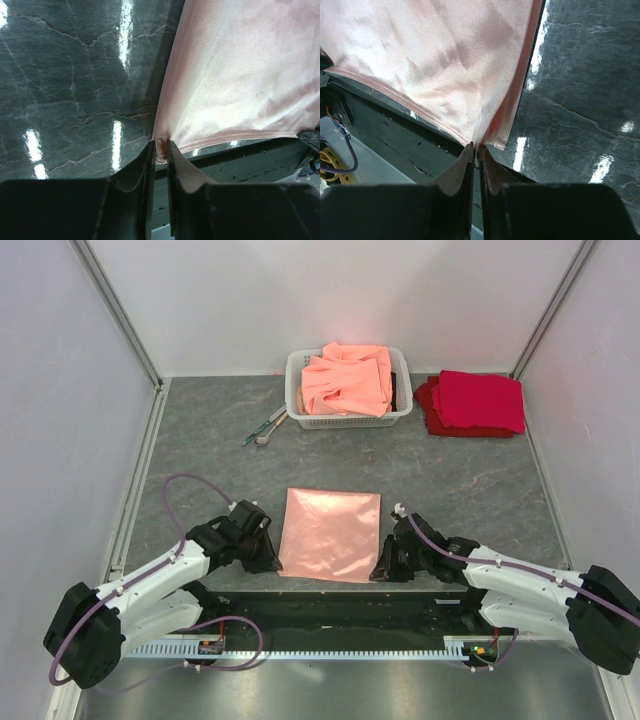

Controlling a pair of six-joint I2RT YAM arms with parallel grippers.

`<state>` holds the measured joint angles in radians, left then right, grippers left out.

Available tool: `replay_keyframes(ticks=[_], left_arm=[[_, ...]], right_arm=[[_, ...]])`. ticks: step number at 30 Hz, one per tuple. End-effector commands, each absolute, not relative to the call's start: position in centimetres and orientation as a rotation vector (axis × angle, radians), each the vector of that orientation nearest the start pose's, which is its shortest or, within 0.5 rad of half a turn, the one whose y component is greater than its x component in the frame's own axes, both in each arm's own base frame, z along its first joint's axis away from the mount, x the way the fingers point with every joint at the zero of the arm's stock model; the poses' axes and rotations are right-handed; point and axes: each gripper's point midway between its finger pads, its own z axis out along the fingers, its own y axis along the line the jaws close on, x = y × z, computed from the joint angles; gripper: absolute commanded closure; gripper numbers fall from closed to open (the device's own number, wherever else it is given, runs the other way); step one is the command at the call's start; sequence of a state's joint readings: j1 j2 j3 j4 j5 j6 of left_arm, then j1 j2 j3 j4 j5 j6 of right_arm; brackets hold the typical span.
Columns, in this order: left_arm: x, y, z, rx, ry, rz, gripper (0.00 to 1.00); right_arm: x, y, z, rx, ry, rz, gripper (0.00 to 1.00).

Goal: Fold the napkin into a case and place the utensils inside
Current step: Rotate the square-folded napkin at the center of the board.

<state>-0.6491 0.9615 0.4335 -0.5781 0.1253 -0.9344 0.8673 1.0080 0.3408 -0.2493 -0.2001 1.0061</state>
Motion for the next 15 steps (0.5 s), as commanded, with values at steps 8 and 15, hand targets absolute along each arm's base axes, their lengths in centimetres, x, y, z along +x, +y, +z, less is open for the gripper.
replay_keyframes(ticks=[8,15], left_arm=[[13.1,-17.9,5.3,-0.387,2.741,-0.765,0.88],[12.4,-17.3,4.1,-0.417,2.766,-0.733,0.88]], right_arm=[[11.6,23.0,4.9,0.144,2.687,0.918,1.0],[11.8,21.2,4.3,0.166,2.699,0.777,1.0]])
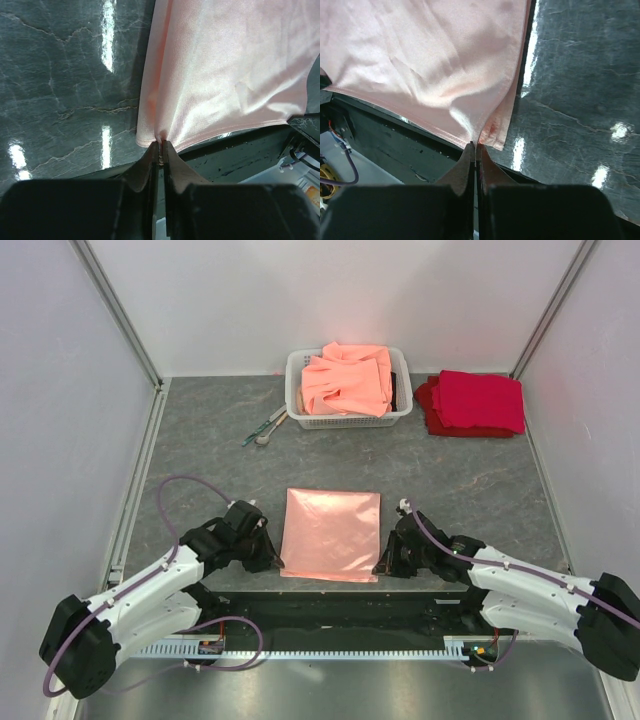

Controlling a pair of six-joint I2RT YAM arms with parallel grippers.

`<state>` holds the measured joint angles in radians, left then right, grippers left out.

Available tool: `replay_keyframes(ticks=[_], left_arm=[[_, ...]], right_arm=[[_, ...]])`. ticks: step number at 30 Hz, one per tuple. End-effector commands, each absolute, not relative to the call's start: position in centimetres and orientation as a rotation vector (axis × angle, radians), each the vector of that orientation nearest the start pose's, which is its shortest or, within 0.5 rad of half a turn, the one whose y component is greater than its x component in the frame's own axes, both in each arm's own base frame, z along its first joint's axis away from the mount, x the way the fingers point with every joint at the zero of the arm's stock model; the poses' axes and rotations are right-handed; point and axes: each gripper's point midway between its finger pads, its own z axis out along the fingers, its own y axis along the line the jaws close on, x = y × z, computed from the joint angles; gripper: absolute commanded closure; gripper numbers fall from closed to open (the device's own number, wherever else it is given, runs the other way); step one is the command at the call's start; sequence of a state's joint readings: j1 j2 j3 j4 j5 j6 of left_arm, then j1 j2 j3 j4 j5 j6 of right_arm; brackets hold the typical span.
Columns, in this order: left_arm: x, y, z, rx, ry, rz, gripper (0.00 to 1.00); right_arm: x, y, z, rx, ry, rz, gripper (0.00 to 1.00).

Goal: Fold the napkin into a case and place the utensils inside
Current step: Rotate the square-folded napkin at the center of the board, then smooth out the square-folded napkin at the center of the board.

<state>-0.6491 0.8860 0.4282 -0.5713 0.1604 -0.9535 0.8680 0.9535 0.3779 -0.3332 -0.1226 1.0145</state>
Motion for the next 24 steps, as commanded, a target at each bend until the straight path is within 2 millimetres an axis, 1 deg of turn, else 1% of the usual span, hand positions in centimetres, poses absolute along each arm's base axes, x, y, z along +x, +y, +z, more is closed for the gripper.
replay_keyframes(ticks=[1,3,4,6,9,11,12,13,14,15,16,17,18,19,20,21,22,24], left_arm=[[12.2,-17.1,3.4,-0.431,2.777,-0.724,0.88],[11.8,-17.1,2.8,-0.431,2.794,-0.719,0.88],[11.6,-16.9,2.2,-0.439,2.81,-0.707,0.88],[11.5,-16.6,1.8,-0.431,2.816,-0.688,0.88],[11.6,-16.4,1.9,-0.439,2.813,-0.666,0.87],[11.9,-16.4,2.5,-0.435,2.798,-0.663,0.79],[11.9,-16.5,2.7,-0.43,2.797,-0.672,0.75],[12.1,-16.9,3.4,-0.418,2.788,-0.699,0.71],[11.8,-17.1,3.7,-0.407,2.806,-0.715,0.7],[11.7,-17.2,4.1,-0.386,2.811,-0.726,0.68],[12.1,-17.6,5.2,-0.373,2.791,-0.751,0.66],[12.3,-17.7,5.8,-0.365,2.779,-0.762,0.65],[12.3,-17.6,6.5,-0.358,2.764,-0.763,0.65],[12.9,-17.9,7.8,-0.354,2.725,-0.782,0.65],[13.3,-17.7,8.2,-0.35,2.702,-0.774,0.66],[13.6,-17.8,8.9,-0.349,2.677,-0.788,0.66],[13.8,-17.9,9.1,-0.359,2.665,-0.79,0.67],[13.7,-18.4,8.9,-0.361,2.672,-0.823,0.72]], right_arm=[[11.7,21.0,3.9,0.17,2.709,0.765,1.0],[11.6,20.9,3.2,0.174,2.716,0.754,1.0],[11.5,20.7,2.8,0.174,2.722,0.742,1.0],[11.5,20.5,2.4,0.174,2.731,0.72,1.0],[11.3,20.8,2.4,0.148,2.736,0.75,1.0],[11.3,20.9,2.6,0.141,2.738,0.752,0.98],[11.3,20.9,2.7,0.14,2.735,0.754,0.9],[11.4,21.0,2.9,0.14,2.732,0.757,0.84],[11.3,20.9,3.0,0.137,2.735,0.751,0.78],[11.6,21.2,3.8,0.129,2.722,0.758,0.7],[11.9,21.0,4.1,0.124,2.712,0.741,0.68],[11.8,20.5,4.3,0.104,2.721,0.703,0.66],[12.3,20.7,5.3,0.095,2.701,0.702,0.61],[12.6,20.4,5.7,0.092,2.691,0.672,0.58],[12.3,20.0,5.8,0.079,2.713,0.643,0.57],[13.0,20.1,6.8,0.065,2.684,0.631,0.55],[13.1,20.2,7.1,0.05,2.679,0.626,0.54],[13.5,20.6,7.8,0.028,2.672,0.624,0.54]])
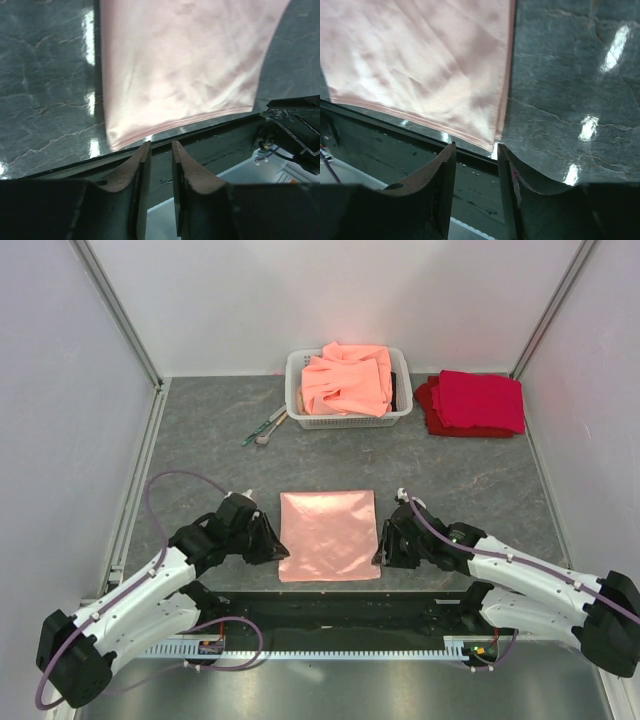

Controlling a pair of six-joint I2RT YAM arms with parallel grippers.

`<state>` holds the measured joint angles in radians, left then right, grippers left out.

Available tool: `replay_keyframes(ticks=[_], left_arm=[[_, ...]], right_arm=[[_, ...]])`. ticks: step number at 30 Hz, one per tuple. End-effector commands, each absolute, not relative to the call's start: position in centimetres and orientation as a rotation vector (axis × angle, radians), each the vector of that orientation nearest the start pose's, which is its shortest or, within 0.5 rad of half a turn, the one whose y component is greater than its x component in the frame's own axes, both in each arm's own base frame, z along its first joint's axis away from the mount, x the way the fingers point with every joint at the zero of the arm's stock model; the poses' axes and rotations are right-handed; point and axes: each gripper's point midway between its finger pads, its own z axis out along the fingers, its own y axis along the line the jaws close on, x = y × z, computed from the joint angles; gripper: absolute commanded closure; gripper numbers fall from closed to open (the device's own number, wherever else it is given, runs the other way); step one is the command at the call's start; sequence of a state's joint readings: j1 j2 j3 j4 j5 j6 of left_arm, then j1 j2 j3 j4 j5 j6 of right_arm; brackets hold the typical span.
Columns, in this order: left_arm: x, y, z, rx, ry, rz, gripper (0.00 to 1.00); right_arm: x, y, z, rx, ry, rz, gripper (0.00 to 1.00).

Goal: Fold the napkin into a case and place the utensils inside
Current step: Smooth out the square-folded napkin at the center of the board.

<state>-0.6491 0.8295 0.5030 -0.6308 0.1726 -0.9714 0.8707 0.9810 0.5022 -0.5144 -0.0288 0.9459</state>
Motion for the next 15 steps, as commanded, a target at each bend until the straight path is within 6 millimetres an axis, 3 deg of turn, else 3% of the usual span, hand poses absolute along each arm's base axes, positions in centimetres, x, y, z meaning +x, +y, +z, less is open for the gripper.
replay_keyframes(ticks=[1,5,6,8,11,15], left_arm=[[13.8,-18.7,8.1,-0.364,2.688,-0.832,0.78],[12.6,-19.0,4.9,-0.387,2.784,-0.834,0.89],[12.4,-18.7,4.2,-0.395,2.798,-0.813,0.91],[12.1,-17.6,2.4,-0.424,2.813,-0.728,0.91],[11.7,-17.2,1.3,-0.443,2.819,-0.713,0.92],[11.9,-17.6,1.4,-0.421,2.838,-0.72,0.91]], right_arm=[[13.6,20.8,8.0,0.027,2.668,0.632,0.54],[13.6,23.8,7.7,0.001,2.644,0.826,0.58],[12.6,23.7,6.2,-0.001,2.68,0.855,0.61],[12.5,24.1,5.1,0.034,2.676,0.9,0.65],[11.4,22.6,2.3,0.064,2.73,0.836,0.76],[11.0,20.9,0.5,0.07,2.757,0.732,0.77]])
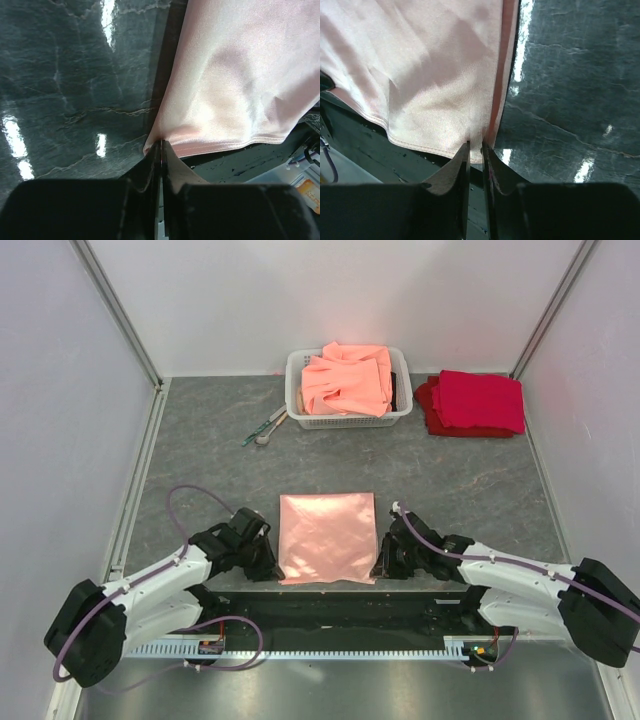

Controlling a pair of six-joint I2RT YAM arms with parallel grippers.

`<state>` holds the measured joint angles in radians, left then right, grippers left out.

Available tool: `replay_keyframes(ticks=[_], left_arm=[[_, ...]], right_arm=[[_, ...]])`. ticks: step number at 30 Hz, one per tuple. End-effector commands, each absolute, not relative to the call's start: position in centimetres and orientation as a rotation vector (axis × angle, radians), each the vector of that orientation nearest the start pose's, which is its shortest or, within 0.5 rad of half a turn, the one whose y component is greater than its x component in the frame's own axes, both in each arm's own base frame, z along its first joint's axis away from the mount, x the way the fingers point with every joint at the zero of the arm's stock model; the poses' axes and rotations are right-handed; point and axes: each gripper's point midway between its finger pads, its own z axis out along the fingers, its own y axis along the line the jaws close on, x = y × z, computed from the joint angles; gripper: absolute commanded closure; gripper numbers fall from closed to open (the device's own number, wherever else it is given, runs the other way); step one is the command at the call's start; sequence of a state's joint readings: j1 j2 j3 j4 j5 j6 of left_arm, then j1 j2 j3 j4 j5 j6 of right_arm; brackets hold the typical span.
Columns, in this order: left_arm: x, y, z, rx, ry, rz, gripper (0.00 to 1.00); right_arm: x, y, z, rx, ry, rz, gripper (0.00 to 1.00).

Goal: Fold the napkin into a case and place the utensils inside
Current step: Smooth out the square-folded napkin at the center of the board.

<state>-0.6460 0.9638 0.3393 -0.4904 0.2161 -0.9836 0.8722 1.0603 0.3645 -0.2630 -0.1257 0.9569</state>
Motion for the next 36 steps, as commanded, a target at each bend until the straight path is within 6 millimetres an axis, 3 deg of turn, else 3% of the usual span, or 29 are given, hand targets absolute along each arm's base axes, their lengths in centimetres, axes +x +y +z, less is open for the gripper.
replay_keyframes(ticks=[1,2,5,6,8,9,11,12,13,14,15,16,18,20,21,22,26,28,29,36], left_arm=[[12.0,-17.9,1.8,-0.4,2.838,-0.735,0.91],[12.2,-18.4,2.5,-0.374,2.836,-0.763,0.91],[14.0,-19.6,5.6,-0.32,2.753,-0.827,0.86],[14.5,-19.9,6.9,-0.307,2.725,-0.839,0.85],[15.1,-20.0,7.8,-0.302,2.703,-0.839,0.84],[15.2,-20.1,8.3,-0.294,2.698,-0.844,0.83],[15.1,-20.1,8.0,-0.301,2.713,-0.835,0.83],[14.8,-19.9,7.5,-0.307,2.73,-0.826,0.83],[14.5,-19.7,6.9,-0.313,2.748,-0.808,0.84],[14.4,-19.5,6.5,-0.329,2.759,-0.798,0.84],[13.9,-19.1,5.6,-0.346,2.783,-0.777,0.85],[13.7,-19.0,5.3,-0.354,2.786,-0.773,0.86],[13.2,-18.6,4.6,-0.378,2.792,-0.764,0.87],[13.0,-18.4,4.6,-0.39,2.779,-0.773,0.89],[12.8,-18.2,4.2,-0.399,2.782,-0.767,0.89],[12.7,-18.1,4.2,-0.403,2.776,-0.769,0.89],[12.3,-17.6,3.2,-0.44,2.794,-0.739,0.89],[11.9,-17.6,2.4,-0.449,2.819,-0.737,0.9],[11.7,-17.5,2.1,-0.448,2.828,-0.735,0.91],[11.6,-17.1,1.0,-0.437,2.845,-0.685,0.93]], right_arm=[[11.2,20.9,0.7,0.057,2.755,0.716,0.77],[11.2,20.5,0.7,0.022,2.772,0.679,0.77],[13.3,21.9,4.1,-0.01,2.689,0.689,0.76],[14.7,22.7,6.2,-0.035,2.629,0.701,0.75],[16.1,22.7,7.5,-0.055,2.597,0.629,0.7],[17.6,23.7,9.8,-0.094,2.543,0.634,0.67],[18.9,24.4,10.0,-0.131,2.55,0.581,0.58],[20.1,25.6,11.7,-0.169,2.51,0.6,0.56],[20.9,26.6,11.1,-0.198,2.52,0.592,0.54],[21.2,27.8,11.4,-0.227,2.52,0.626,0.53],[22.2,29.5,13.0,-0.246,2.482,0.683,0.52],[23.0,30.5,12.0,-0.268,2.493,0.677,0.52],[24.1,34.1,13.7,-0.296,2.438,0.848,0.52],[25.3,37.2,13.1,-0.3,2.417,0.971,0.53],[25.3,38.8,13.8,-0.324,2.407,1.079,0.54],[26.0,40.5,12.6,-0.334,2.402,1.141,0.55],[27.3,44.8,12.6,-0.332,2.364,1.334,0.67],[27.8,45.7,11.2,-0.337,2.379,1.349,0.69],[28.2,46.2,11.5,-0.342,2.364,1.364,0.73],[29.7,46.9,9.3,-0.341,2.372,1.42,0.77]])
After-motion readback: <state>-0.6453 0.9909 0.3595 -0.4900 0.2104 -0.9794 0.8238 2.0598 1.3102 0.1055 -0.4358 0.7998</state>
